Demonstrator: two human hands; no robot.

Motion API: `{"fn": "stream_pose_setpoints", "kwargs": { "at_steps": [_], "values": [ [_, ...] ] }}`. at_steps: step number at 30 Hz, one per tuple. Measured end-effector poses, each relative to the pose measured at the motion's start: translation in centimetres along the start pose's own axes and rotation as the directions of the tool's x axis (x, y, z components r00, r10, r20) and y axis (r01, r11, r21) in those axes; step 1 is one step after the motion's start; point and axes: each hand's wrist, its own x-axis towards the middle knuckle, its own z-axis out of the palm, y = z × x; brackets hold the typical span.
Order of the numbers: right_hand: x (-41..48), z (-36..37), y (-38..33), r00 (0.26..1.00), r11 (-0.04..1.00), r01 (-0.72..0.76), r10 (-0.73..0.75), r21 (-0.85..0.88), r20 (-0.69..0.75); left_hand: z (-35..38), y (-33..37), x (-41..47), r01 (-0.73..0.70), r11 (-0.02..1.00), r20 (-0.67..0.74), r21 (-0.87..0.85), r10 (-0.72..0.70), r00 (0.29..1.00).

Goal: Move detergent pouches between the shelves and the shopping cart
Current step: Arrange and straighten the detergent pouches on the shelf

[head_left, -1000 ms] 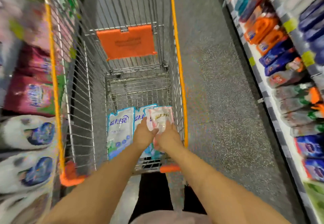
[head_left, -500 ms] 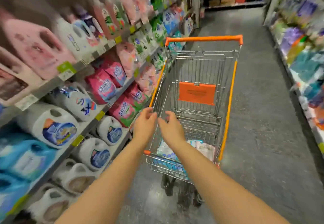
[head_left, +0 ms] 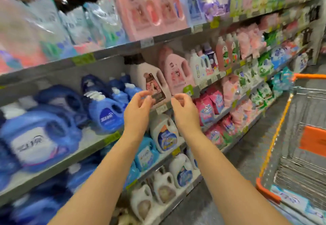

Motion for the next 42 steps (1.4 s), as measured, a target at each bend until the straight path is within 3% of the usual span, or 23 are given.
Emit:
{"fn": "stream_pose_setpoints", "kwargs": {
  "at_steps": [5, 12, 18, 21, 32, 37, 40, 42],
  "values": [
    [2.5, 9.3, -4.5, 0.985, 0.989, 0.143, -0.146, 0.033, 0.092, -9.1, 0.3, 5.4, -0.09, 0.984, -0.173, 0.156, 0.117, 0.978],
    [7.5, 19.4, -9.3, 0.9, 0.938, 0.313, -0.344, 0.153, 0.267, -17.6, 0.5, 13.1, -0.109, 0.939, -0.338, 0.326, 0.223, 0.914],
    [13.9, 26.6, -13.4, 0.768, 0.859, 0.46, -0.513, 0.226, 0.385, -23.1, -0.8, 19.5, -0.06, 0.901, -0.471, 0.43, 0.281, 0.836],
    [16.5, 31.0, -15.6, 0.668, 0.823, 0.518, -0.558, 0.231, 0.492, -26.5, -1.5, 21.9, 0.013, 0.854, -0.534, 0.521, 0.314, 0.785],
    [17.8, 46.7, -19.5, 0.533, 0.85, 0.495, -0.46, 0.179, 0.71, -38.3, -2.3, 26.4, 0.323, 0.774, -0.698, 0.545, 0.205, 0.686],
    [16.1, 52.8, -22.4, 0.424, 0.879, 0.471, -0.298, 0.073, 0.855, -42.7, -3.0, 29.1, 0.478, 0.752, -0.671, 0.454, -0.064, 0.739],
    [15.3, 56.1, -23.3, 0.419, 0.901, 0.433, -0.202, 0.001, 0.885, -44.8, -3.8, 30.5, 0.483, 0.765, -0.624, 0.426, -0.138, 0.769],
    [14.9, 57.6, -23.6, 0.452, 0.924, 0.381, -0.177, -0.01, 0.874, -46.5, -4.6, 31.3, 0.466, 0.795, -0.581, 0.388, -0.181, 0.793]
  ]
}}
